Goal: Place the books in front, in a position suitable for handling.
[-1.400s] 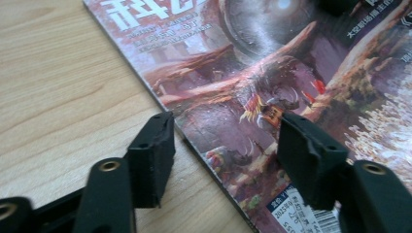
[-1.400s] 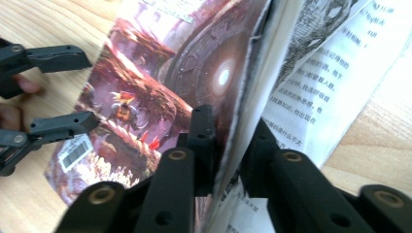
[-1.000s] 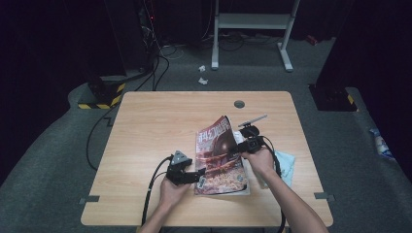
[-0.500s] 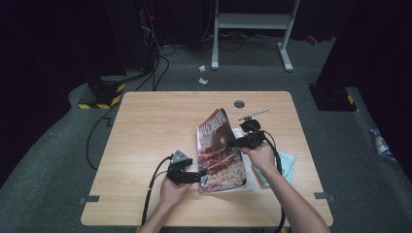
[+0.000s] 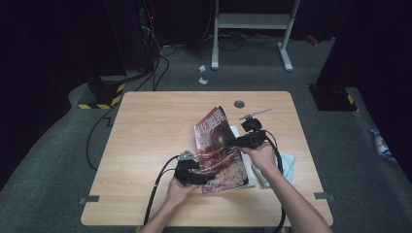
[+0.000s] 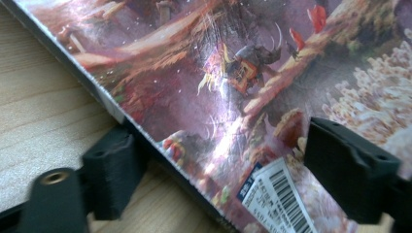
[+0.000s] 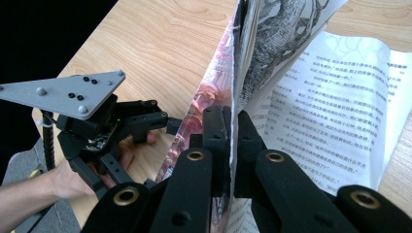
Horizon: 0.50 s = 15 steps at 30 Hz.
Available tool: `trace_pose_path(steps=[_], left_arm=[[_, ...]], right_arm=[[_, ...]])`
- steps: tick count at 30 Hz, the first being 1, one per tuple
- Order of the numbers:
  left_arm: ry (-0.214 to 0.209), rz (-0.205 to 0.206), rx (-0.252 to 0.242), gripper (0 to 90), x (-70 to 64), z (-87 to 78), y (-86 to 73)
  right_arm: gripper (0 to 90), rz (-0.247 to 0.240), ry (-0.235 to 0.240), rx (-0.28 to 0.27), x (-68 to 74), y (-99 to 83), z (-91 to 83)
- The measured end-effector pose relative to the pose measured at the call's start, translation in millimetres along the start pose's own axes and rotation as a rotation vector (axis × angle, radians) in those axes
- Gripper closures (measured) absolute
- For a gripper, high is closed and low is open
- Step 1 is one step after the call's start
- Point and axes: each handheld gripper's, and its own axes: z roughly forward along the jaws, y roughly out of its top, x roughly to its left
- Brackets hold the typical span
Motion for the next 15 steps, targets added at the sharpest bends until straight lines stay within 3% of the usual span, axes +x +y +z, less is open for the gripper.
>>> trace_pose_path(steps=[2,4,8,10,15], left_arm=[[0.047,0.040,0.005,30.0,-2.5,-0.5,-0.4],[0.067,0.053,0.008,36.6,-3.7,-0.4,-0.2],[0.056,0.003,0.010,44.8,0.0,-2.2,0.9],[0.057,0.001,0.015,47.2,-0.5,-2.2,1.1],[0.056,-0.005,0.021,51.4,-1.6,-2.1,1.1]], right_arm=[[87.5,0.002,-0.005,0.005,-1.6,-1.7,2.5],[87.5,-0.002,-0.027,0.022,-2.0,-3.0,8.6],[87.4,-0.012,-0.056,0.043,-4.5,-3.7,18.1],[87.3,-0.006,-0.069,0.048,-8.1,-4.4,20.9],[84.1,-0.034,-0.222,0.106,-17.6,-8.7,30.6]])
